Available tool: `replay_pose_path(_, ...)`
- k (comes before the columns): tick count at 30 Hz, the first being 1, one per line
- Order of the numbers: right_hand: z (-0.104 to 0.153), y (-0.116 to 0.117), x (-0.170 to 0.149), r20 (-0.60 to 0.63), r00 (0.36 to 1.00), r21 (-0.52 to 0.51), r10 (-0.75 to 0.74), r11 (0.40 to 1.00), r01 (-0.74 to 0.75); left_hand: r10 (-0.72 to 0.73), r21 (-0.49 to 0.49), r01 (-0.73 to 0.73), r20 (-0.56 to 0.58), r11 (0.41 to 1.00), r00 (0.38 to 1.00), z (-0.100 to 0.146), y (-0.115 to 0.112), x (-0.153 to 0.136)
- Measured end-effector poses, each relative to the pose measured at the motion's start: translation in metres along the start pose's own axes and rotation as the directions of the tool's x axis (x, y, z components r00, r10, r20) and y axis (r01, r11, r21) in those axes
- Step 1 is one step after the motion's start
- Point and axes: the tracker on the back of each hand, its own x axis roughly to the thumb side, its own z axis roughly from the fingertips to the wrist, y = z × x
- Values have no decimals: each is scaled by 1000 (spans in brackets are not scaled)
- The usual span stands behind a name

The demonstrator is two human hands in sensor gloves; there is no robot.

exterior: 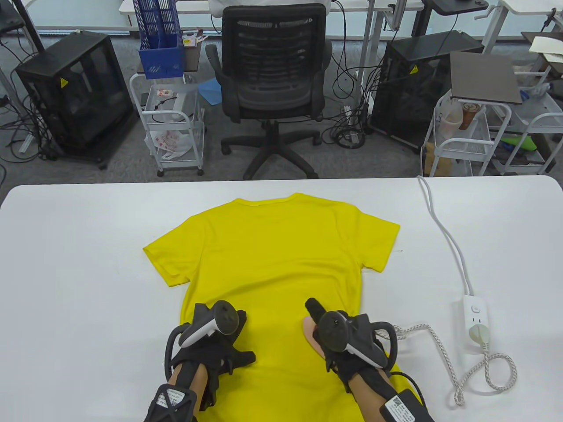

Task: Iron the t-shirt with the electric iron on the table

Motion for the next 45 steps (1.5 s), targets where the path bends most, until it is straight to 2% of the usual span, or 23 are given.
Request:
replay_pose_path(2,1,-1,-3,-8,998,12,-61,998,61,-4,0,4,0,1000,1000,0,0,1)
replay_pose_path(4,3,0,9,37,998,52,-52,997,50,-4,0,4,0,1000,1000,0,0,0)
replay_pose_path(7,12,5,44,160,987,64,-14,998,4,-2,0,2,1,1000,1000,0,0,0)
replay_pose_path(9,20,11,69,268,962,101,-57,994,31,1,-1,-1,0,1000,1000,0,0,0)
replay_pose_path(12,28,12,85,326,945,89,-9,996,-21,1,-2,-1,0,1000,1000,0,0,1)
replay_pose_path(14,26,12,81,311,950,66,12,997,-34,1,-4,-1,-1,1000,1000,0,0,1)
replay_pose_path(17,13,8,50,198,979,14,53,998,-57,2,-5,-2,-1,1000,1000,0,0,1)
replay_pose_path(20,3,2,11,46,999,9,20,1000,-21,0,-6,0,-2,1000,1000,0,0,1)
replay_pose_path(22,2,0,2,22,999,22,-23,1000,22,-3,-7,3,-1,1000,1000,0,0,2)
replay_pose_path(24,4,1,8,53,997,56,-51,997,48,-6,-8,6,-3,1000,1000,0,1,2)
replay_pose_path(29,19,11,66,281,954,151,-109,986,68,0,-8,0,-1,1000,1000,0,0,1)
replay_pose_path(33,29,12,87,340,940,109,-19,994,-20,2,-7,-2,-1,1000,1000,0,1,1)
replay_pose_path(36,20,10,67,266,963,55,27,998,-43,1,-6,-1,-3,1000,1000,0,1,1)
replay_pose_path(38,9,6,38,154,987,25,44,999,-48,-3,-7,3,-3,1000,1000,0,1,1)
replay_pose_path(41,0,0,2,24,999,29,-26,999,25,-4,-8,4,-3,1000,1000,0,1,1)
replay_pose_path(43,0,0,-1,23,995,63,-102,993,100,-8,-8,8,-3,1000,1000,0,1,2)
replay_pose_path(45,4,2,14,71,994,91,-88,993,81,-6,-9,6,-2,1000,1000,0,1,2)
